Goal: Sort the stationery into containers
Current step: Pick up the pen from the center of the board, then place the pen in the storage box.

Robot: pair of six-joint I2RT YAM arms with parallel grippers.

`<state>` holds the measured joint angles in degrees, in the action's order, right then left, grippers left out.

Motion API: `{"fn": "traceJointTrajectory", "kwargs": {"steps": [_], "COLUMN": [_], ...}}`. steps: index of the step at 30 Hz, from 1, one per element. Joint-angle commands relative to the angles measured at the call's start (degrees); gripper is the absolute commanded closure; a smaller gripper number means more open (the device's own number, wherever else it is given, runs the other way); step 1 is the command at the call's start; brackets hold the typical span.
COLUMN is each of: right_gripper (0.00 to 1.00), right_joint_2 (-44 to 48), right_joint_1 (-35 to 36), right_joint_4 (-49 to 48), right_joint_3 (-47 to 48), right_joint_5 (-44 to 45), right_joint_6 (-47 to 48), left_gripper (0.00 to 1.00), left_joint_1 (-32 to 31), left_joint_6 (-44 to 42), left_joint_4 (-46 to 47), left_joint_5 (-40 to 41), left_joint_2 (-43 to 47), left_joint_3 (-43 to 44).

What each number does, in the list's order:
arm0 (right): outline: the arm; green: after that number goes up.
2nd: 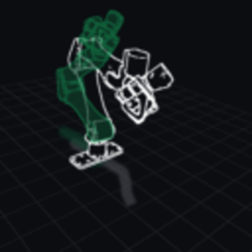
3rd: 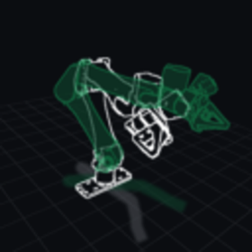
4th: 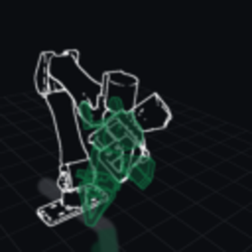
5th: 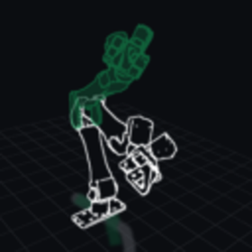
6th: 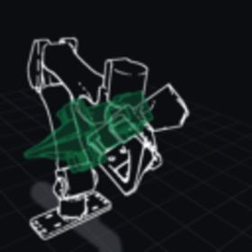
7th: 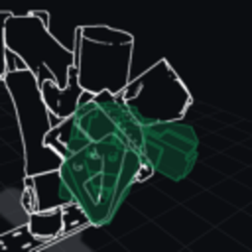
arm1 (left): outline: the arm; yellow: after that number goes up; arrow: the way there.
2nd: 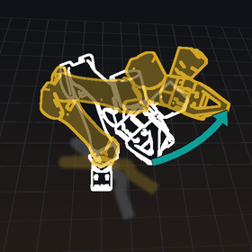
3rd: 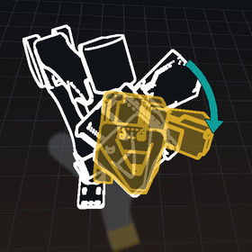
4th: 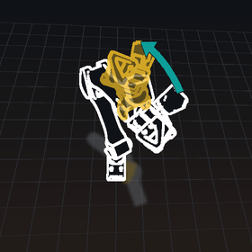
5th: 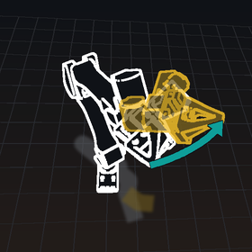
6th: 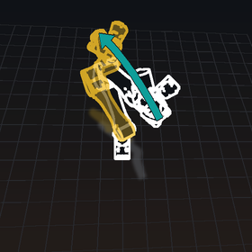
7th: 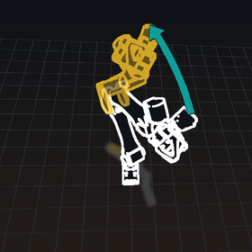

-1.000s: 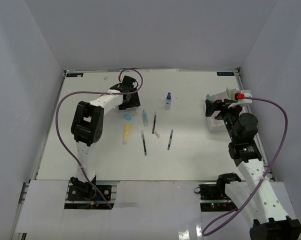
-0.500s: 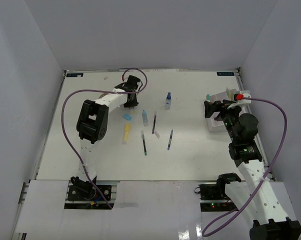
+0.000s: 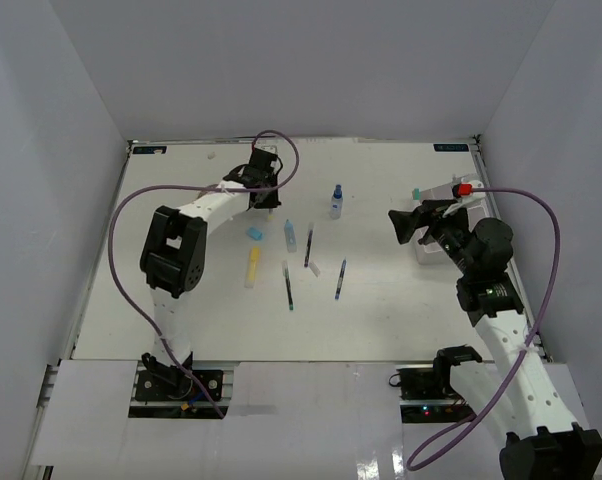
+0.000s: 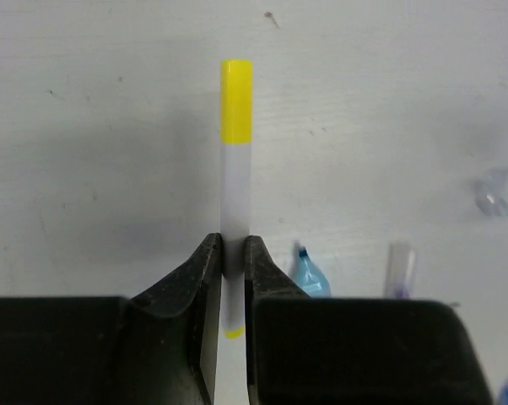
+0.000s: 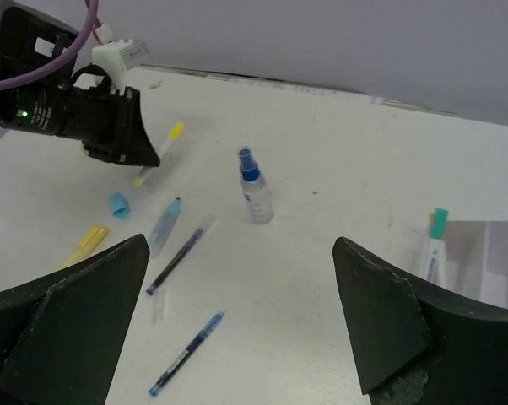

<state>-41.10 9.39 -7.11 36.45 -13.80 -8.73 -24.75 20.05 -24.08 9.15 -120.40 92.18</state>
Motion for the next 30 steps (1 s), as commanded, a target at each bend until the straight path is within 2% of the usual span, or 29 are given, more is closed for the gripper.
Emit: {"fn": "traceJointTrajectory", "kwargs": {"steps": [1,3,6,11,16,25,30], "right_gripper": [0.05,0.06,0.06,0.05,0.06,0.08,0.19], "right_joint_2": [-3.2,-7.0,-11.3,-21.3,-27.9,-37.5,-40.0], "right_joint_1": [0.5,1.9,11.4,19.5,24.9,31.0,32.1], "right_joint_4": [-2.0,-2.2,-2.0,-1.1,-2.6,-0.9,-0.7], "right_joint_3": [5.6,9.0,13.5,21.3,26.8,33.9,35.9], "right_joint_5": [-13.6,-15.6,-10.7,-7.8,-6.4,-5.6,-5.5], "right_joint_6": [-3.2,-5.2,-4.0,-6.0,-7.7,-8.5,-8.9], "left_gripper": [0.92,0.92,0.91,0.9,0.88,0.87,0.86], "left_joint_1": [-1.6,-2.1,-3.1,-5.7,-6.5,-6.8,-6.8], "left_joint_6": [-7.6,-9.8,-13.5,-18.0,-19.8,-23.0,-23.1], "left_joint_4": [12.0,15.6,21.7,23.6,23.6,29.4,30.0], "left_joint_5": [-6.3,-11.1,-17.4,-24.3,-29.2,-31.5,-30.9], "left_joint_2": [15.8,23.2,32.2,43.8,54.5,62.8,64.3], "left_joint_3": [-8.1,-13.0,-21.1,-31.6,-38.0,-47.3,-48.3]}}
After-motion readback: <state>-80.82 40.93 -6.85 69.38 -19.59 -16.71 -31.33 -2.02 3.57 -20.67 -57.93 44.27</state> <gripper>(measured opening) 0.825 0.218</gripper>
